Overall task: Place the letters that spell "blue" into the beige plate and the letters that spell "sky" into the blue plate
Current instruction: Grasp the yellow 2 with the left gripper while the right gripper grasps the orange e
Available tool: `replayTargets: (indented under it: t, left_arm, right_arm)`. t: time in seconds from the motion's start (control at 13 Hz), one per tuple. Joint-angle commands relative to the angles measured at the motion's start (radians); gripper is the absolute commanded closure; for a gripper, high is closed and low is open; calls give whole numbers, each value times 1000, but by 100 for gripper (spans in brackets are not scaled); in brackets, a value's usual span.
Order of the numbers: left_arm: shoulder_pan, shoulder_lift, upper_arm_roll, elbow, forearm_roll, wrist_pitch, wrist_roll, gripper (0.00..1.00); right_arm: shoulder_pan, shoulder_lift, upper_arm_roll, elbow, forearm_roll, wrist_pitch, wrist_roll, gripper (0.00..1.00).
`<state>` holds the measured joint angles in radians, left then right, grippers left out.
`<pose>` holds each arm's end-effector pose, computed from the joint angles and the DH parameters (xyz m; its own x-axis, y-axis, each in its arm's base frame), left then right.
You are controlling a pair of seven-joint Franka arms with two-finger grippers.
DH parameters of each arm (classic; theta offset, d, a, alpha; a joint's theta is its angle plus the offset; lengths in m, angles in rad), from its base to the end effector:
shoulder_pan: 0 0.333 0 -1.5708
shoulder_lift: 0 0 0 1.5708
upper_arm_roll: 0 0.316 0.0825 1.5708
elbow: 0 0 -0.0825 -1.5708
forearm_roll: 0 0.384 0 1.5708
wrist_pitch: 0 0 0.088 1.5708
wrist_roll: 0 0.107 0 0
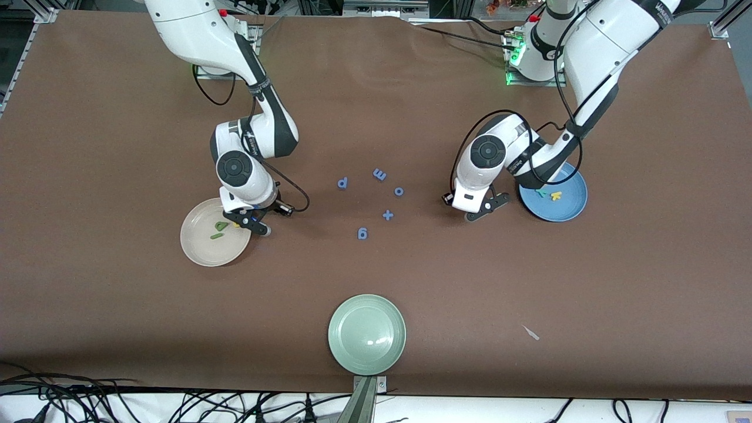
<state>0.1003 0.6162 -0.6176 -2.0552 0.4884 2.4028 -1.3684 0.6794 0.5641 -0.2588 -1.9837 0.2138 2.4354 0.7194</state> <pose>0.4997 -0.2848 0.1730 0.8578 0.5081 -0.0770 0.5029 -0.8608 -0.0785 0.5469 0.2472 0.1782 0.9045 -0.4229 -0.0542 -0.4194 -0.9054 0.0654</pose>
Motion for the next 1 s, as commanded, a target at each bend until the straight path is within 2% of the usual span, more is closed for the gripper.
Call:
replayTargets:
  t: [0.0, 0.08, 0.39, 0.46, 0.62, 0.77, 0.93]
  left_arm:
    - [-4, 10, -4, 12, 24, -11, -31, 63]
    - [-5, 11, -4, 12, 24, -11, -37, 66]
    - [-5, 11, -4, 12, 25, -11, -40, 76]
    - [-7, 10, -4, 12, 25, -11, -57, 80]
    - [7, -10, -14, 21, 21, -24, -70, 81]
    - [13, -59, -22, 24, 16, -81, -54, 81]
    - [77, -82, -54, 18, 13, -109, 3, 81]
  right_arm:
    - [5, -30, 3, -33, 15, 10, 2, 49]
    - [5, -30, 3, -33, 16, 10, 3, 43]
    - [5, -32, 13, -35, 16, 11, 5, 43]
    - [5, -32, 13, -37, 16, 11, 5, 46]
    - [5, -42, 13, -37, 16, 8, 5, 53]
    - [5, -47, 13, -37, 16, 10, 2, 55]
    - [5, -49, 13, -53, 16, 19, -14, 64]
